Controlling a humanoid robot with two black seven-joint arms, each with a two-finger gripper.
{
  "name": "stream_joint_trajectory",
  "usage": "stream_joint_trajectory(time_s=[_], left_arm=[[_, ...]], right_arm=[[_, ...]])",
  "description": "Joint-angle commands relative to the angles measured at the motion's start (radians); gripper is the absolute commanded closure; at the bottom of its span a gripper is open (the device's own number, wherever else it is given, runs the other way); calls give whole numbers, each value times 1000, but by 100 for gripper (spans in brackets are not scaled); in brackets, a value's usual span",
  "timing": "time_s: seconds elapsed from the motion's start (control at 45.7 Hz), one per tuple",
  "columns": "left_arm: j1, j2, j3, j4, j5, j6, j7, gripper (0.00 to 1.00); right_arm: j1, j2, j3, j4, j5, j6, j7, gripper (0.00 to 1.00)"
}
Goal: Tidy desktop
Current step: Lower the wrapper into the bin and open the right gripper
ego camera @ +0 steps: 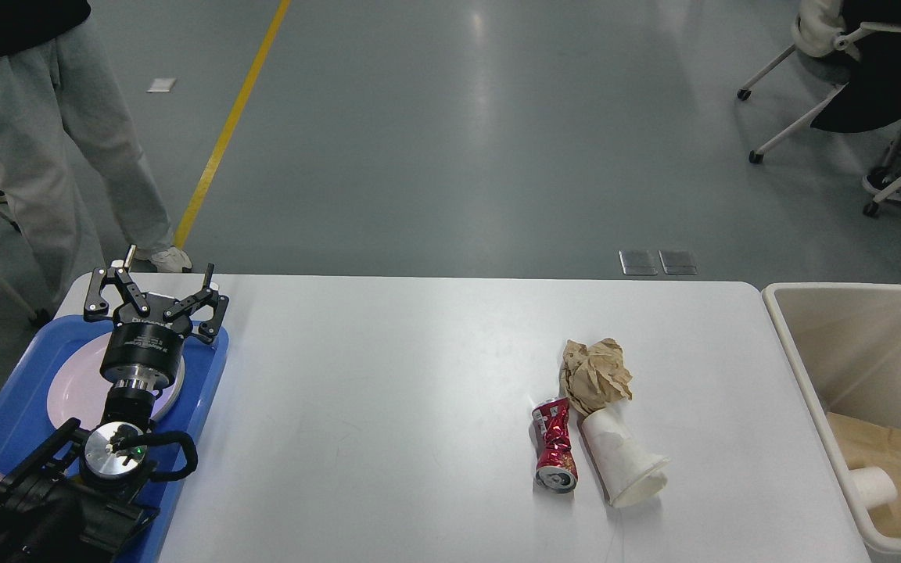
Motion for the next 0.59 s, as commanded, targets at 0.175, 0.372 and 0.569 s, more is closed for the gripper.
stream_joint_trajectory(time_s=[0.175, 0.372, 0.569], left_arm=[[-1, 0, 0, 0, 0, -1, 0, 4], [-1, 0, 0, 0, 0, 0, 0, 4], [-1, 0, 0, 0, 0, 0, 0, 4]], right_arm=[[-821, 113, 574, -564, 12, -119, -7, 100], [-1199, 342, 778, -965, 12, -182, -43, 100], [-1274, 436, 809, -1016, 18, -337, -99, 100]])
